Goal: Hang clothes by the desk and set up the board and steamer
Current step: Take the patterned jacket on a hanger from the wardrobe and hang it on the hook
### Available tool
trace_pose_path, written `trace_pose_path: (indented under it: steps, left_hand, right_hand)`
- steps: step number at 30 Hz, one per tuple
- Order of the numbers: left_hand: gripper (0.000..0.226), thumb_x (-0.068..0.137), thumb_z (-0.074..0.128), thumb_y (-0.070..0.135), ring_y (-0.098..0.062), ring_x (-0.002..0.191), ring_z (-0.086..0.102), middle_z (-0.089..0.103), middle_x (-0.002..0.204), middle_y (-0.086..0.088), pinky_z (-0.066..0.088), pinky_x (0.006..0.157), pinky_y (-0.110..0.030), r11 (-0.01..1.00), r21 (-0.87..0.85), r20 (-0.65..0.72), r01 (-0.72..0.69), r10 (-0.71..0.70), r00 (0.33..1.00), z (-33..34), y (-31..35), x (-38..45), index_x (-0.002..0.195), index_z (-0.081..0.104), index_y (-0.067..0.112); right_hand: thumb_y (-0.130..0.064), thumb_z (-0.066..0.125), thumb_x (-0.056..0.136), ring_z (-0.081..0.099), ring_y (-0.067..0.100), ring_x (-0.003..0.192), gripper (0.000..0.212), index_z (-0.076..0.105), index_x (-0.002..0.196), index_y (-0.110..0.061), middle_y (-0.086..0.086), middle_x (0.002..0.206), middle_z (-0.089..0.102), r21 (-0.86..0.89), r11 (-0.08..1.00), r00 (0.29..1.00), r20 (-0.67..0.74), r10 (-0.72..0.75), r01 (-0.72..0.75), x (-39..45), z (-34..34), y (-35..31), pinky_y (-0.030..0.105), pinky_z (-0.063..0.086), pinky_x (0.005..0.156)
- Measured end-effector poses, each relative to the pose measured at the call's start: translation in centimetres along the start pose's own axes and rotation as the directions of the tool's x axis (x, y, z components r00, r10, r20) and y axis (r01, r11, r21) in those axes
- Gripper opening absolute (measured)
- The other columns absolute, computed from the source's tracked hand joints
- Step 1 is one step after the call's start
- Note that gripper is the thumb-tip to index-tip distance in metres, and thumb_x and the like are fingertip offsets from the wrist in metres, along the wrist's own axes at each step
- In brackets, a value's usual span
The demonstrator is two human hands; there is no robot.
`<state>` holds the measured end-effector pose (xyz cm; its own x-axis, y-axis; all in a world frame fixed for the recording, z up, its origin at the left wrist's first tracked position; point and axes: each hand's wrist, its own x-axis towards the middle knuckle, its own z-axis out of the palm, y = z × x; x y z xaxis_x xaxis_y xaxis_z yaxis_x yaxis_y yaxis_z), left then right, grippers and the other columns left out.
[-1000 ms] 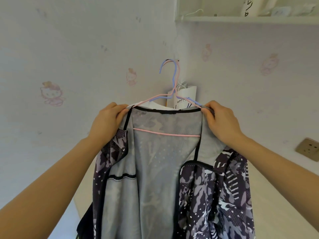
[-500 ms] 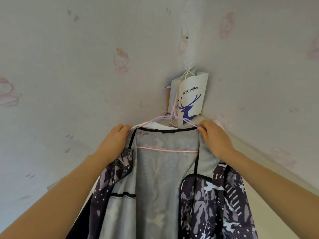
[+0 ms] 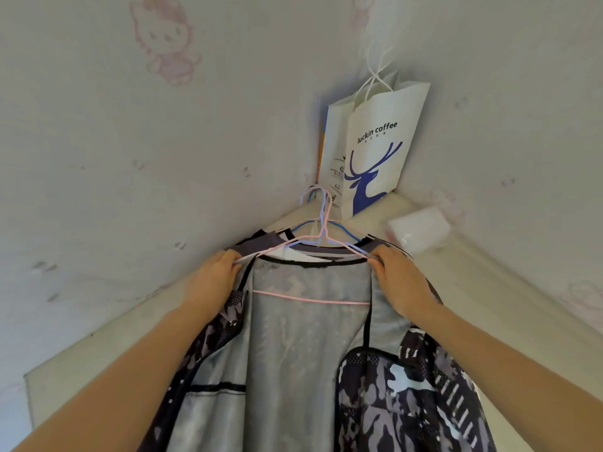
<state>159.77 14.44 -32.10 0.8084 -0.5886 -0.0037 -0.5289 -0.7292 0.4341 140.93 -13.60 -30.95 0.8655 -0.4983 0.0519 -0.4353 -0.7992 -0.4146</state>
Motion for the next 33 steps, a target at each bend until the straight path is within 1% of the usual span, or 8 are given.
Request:
trace_pose_path:
  steps: [2,5,8,14,20,24,28,33]
  left_hand:
    - [0.019,0.098,0.049,0.019,-0.035,0.097,0.059,0.062,0.108,-0.014,0.047,0.083,-0.042,1.0,-0.017,-0.025,-0.005,0.004,1.0,0.5,-0.1,1.7,0.11,0.06,0.009]
    - [0.018,0.097,0.049,0.021,-0.037,0.094,0.059,0.062,0.106,-0.016,0.049,0.079,-0.047,1.0,-0.006,-0.065,-0.007,0.007,0.998,0.5,0.0,4.5,0.107,0.06,0.011]
    - [0.017,0.097,0.05,0.019,-0.037,0.092,0.058,0.061,0.104,-0.018,0.049,0.076,-0.046,0.999,0.013,-0.116,-0.036,0.037,0.993,0.4,0.2,7.1,0.104,0.06,0.009]
    - [0.017,0.095,0.05,0.014,-0.038,0.091,0.057,0.061,0.1,-0.021,0.049,0.074,-0.047,1.0,0.022,-0.135,-0.003,0.006,0.991,1.8,0.0,10.2,0.099,0.063,0.003]
    - [0.016,0.094,0.049,0.009,-0.039,0.085,0.058,0.061,0.095,-0.021,0.047,0.065,-0.046,0.995,0.098,-0.186,-0.002,0.02,0.982,3.8,1.2,11.4,0.096,0.063,0.0]
    - [0.014,0.091,0.051,0.004,-0.04,0.085,0.058,0.062,0.097,-0.021,0.042,0.062,-0.042,0.983,0.179,-0.189,0.035,-0.001,0.982,5.2,1.6,11.7,0.097,0.063,0.002]
    - [0.006,0.088,0.056,0.001,-0.038,0.079,0.059,0.062,0.089,-0.019,0.046,0.058,-0.043,0.969,0.245,-0.174,0.036,0.007,0.985,6.9,0.9,11.2,0.09,0.061,0.002]
    - [0.011,0.087,0.054,-0.001,-0.038,0.08,0.059,0.063,0.089,-0.018,0.047,0.061,-0.042,0.949,0.313,-0.114,0.043,-0.007,0.993,7.7,0.2,11.4,0.09,0.064,0.002]
  right_hand:
    - [-0.034,0.038,0.099,0.058,0.034,0.099,0.024,0.053,0.094,-0.015,0.01,0.101,0.06,0.021,1.0,1.0,-0.015,0.016,-0.016,1.4,0.2,0.4,0.043,0.05,0.072]
    - [-0.032,0.041,0.099,0.056,0.033,0.08,0.024,0.054,0.093,-0.013,0.009,0.09,0.055,0.016,1.0,0.999,-0.051,0.01,-0.009,4.0,-0.2,0.8,0.042,0.046,0.067]
    - [-0.03,0.041,0.099,0.052,0.028,0.075,0.025,0.057,0.095,-0.011,0.007,0.087,0.054,-0.005,1.0,0.996,-0.093,-0.016,0.016,6.9,-0.8,0.8,0.041,0.045,0.066]
    - [-0.027,0.043,0.099,0.055,0.029,0.076,0.025,0.058,0.095,-0.008,0.01,0.089,0.058,-0.015,0.999,0.996,-0.085,-0.032,0.03,10.7,0.9,1.4,0.045,0.049,0.069]
    - [-0.024,0.043,0.099,0.047,0.027,0.073,0.021,0.053,0.087,-0.01,0.008,0.081,0.052,-0.037,0.999,0.996,-0.08,-0.037,0.034,12.3,2.8,3.5,0.038,0.039,0.064]
    - [-0.023,0.045,0.099,0.049,0.031,0.077,0.023,0.058,0.092,-0.006,0.013,0.085,0.057,-0.055,0.998,0.994,-0.101,-0.044,0.039,12.4,4.1,4.8,0.042,0.042,0.068]
    - [-0.022,0.045,0.099,0.047,0.033,0.078,0.023,0.061,0.096,-0.006,0.015,0.087,0.058,-0.152,0.987,0.99,-0.113,-0.079,0.061,12.0,6.1,5.9,0.042,0.039,0.071]
    - [-0.022,0.049,0.098,0.05,0.037,0.083,0.025,0.066,0.107,-0.006,0.016,0.092,0.058,-0.206,0.978,0.992,-0.115,-0.058,0.034,11.5,6.8,6.1,0.042,0.041,0.067]
